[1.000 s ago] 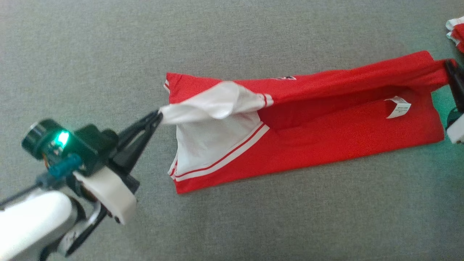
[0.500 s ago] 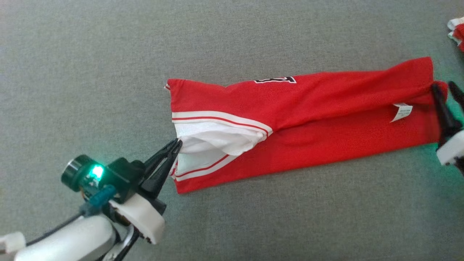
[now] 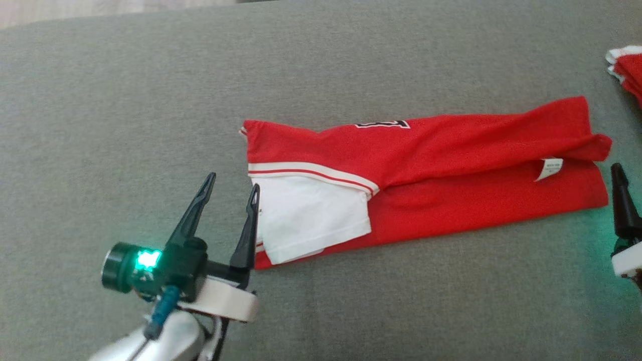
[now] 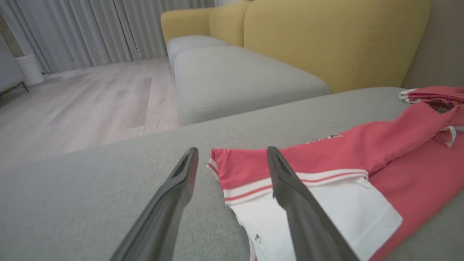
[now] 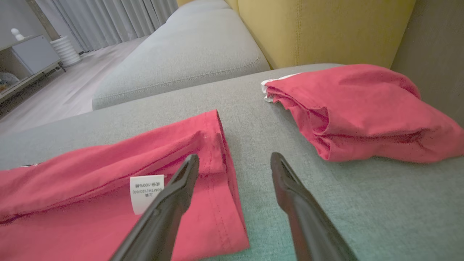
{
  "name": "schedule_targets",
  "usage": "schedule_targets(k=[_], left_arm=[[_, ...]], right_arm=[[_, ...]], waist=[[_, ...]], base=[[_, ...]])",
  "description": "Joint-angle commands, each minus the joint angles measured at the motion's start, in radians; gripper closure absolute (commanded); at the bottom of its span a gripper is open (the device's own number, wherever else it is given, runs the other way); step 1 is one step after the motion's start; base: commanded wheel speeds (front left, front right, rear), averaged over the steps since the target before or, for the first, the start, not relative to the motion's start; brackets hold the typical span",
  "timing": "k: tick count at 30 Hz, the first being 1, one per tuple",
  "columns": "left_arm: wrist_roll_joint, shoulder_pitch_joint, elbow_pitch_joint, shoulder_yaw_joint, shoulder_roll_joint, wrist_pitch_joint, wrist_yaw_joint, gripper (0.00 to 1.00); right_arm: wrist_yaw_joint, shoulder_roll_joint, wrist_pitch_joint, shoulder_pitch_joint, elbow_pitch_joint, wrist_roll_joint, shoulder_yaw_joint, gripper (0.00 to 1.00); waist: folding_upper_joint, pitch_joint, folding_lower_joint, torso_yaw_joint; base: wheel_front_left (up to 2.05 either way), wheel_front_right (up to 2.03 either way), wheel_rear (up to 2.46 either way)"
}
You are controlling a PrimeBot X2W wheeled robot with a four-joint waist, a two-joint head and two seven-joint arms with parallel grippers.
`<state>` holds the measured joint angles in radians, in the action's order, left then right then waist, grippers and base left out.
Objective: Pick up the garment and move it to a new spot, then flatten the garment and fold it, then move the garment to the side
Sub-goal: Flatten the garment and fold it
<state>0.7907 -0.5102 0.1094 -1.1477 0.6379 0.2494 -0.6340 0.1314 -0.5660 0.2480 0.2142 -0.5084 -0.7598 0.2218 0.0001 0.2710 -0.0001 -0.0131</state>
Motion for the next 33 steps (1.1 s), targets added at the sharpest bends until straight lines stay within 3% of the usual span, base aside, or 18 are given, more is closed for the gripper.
schedule_targets(k=[1,4,7,8,13,20,33], left_arm=[[-0.031,0.007,0.020,0.070,0.003,0.011,-0.021,0.00],[-0.128,0.077,0.019,0.152,-0.062,0.012,-0.044,0.00],[-0.212,0.145,0.009,0.207,-0.123,0.012,-0.038,0.00],[-0.253,0.184,0.001,0.236,-0.163,0.012,-0.021,0.00],[-0.334,0.244,-0.022,0.289,-0.234,0.012,0.039,0.00],[-0.397,0.293,-0.054,0.368,-0.289,0.012,0.107,0.00],[-0.476,0.342,-0.076,0.469,-0.343,0.012,0.200,0.00]], right_arm=[[-0.001,-0.024,0.010,-0.013,0.032,0.013,-0.014,0.00],[-0.001,0.011,-0.017,-0.009,0.047,0.032,-0.081,0.00],[-0.001,0.032,-0.069,0.026,0.022,0.066,-0.130,0.00],[-0.001,0.043,-0.116,0.059,-0.010,0.092,-0.157,0.00],[-0.001,0.044,-0.196,0.144,-0.102,0.169,-0.207,0.00],[-0.001,0.051,-0.281,0.165,-0.174,0.198,-0.202,0.00],[-0.001,0.074,-0.342,0.065,-0.121,0.103,-0.168,0.00]], waist=[[-0.0001,-0.013,0.0001,0.017],[-0.0001,-0.027,0.0001,0.042],[-0.0001,-0.038,0.0001,0.071],[-0.0001,-0.040,0.0001,0.090],[-0.0001,-0.038,0.0001,0.125],[-0.0001,-0.038,0.0001,0.120],[-0.0001,-0.042,0.0001,0.083]], base=[[0.00,0.00,0.00],[0.00,0.00,0.00],[0.00,0.00,0.00],[0.00,0.00,0.00],[0.00,0.00,0.00],[0.00,0.00,0.00],[0.00,0.00,0.00]])
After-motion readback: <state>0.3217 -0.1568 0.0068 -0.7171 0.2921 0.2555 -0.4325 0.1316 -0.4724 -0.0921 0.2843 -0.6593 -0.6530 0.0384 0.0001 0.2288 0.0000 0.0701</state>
